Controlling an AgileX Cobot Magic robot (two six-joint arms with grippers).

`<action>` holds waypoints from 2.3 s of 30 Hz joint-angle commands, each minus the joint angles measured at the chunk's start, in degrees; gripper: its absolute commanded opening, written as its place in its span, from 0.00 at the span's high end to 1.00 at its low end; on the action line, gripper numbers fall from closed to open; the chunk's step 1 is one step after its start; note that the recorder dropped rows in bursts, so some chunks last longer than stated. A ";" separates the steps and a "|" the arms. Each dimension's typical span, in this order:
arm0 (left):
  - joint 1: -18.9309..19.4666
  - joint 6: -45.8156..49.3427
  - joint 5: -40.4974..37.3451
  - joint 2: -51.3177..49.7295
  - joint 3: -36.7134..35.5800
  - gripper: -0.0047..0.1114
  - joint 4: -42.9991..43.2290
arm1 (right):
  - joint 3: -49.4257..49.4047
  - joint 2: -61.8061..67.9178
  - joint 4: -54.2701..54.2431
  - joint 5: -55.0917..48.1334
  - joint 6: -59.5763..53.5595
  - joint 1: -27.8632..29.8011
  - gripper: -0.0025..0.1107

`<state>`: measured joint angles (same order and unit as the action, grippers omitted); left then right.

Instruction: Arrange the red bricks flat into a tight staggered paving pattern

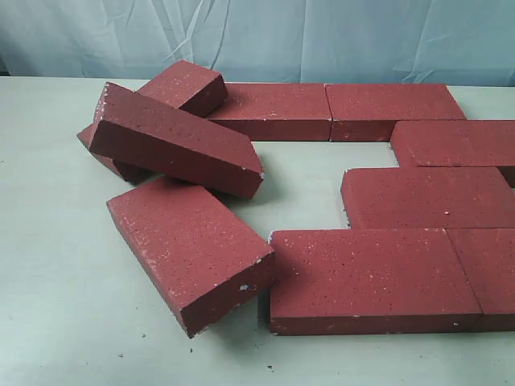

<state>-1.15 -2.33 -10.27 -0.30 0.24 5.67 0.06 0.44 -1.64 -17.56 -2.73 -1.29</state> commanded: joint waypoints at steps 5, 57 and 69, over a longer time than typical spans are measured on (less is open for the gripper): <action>-0.10 -0.29 8.68 0.30 -0.24 0.96 -14.97 | -0.06 -0.44 0.71 14.35 -0.18 0.25 0.98; -1.58 -11.52 5.27 -68.90 40.12 0.96 5.89 | 53.54 81.53 15.87 -0.65 5.74 -10.33 0.98; -5.82 -11.51 5.31 -77.57 45.87 0.96 6.84 | 69.03 104.01 -1.14 -6.90 -11.86 -11.43 0.98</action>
<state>-6.23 -14.14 -4.73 -75.92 44.80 11.95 65.63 100.75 3.55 -21.99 -8.15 -12.71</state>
